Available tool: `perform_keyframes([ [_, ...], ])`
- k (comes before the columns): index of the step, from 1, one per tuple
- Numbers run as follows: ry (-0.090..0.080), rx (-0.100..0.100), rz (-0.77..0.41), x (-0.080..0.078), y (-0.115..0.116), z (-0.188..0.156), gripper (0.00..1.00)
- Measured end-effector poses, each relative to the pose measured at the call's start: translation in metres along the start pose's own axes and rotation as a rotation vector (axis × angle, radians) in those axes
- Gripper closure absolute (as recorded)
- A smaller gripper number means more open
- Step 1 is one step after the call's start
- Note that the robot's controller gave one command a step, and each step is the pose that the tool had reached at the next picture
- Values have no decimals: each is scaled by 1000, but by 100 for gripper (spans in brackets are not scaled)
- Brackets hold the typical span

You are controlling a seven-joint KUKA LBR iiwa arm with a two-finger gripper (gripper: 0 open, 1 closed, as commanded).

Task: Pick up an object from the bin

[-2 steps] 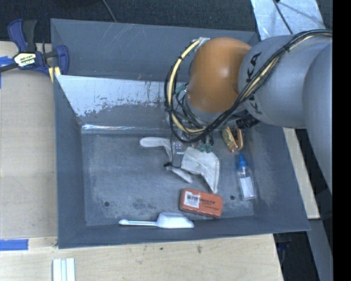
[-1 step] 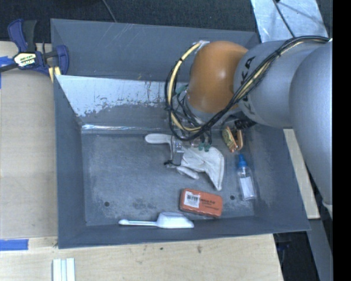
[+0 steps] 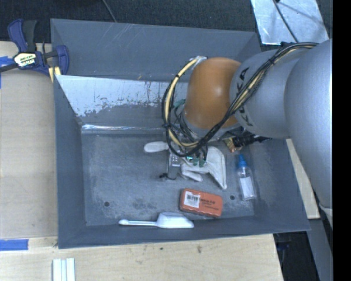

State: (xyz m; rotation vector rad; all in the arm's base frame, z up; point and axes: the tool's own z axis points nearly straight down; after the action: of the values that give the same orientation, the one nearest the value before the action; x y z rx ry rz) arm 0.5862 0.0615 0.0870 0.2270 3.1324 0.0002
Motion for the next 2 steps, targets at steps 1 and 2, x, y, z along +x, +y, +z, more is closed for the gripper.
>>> perform_keyframes([
  [1,-1,-1,2,3,3,-1,0],
  [2,-4,-1,79,1,1,15,100],
])
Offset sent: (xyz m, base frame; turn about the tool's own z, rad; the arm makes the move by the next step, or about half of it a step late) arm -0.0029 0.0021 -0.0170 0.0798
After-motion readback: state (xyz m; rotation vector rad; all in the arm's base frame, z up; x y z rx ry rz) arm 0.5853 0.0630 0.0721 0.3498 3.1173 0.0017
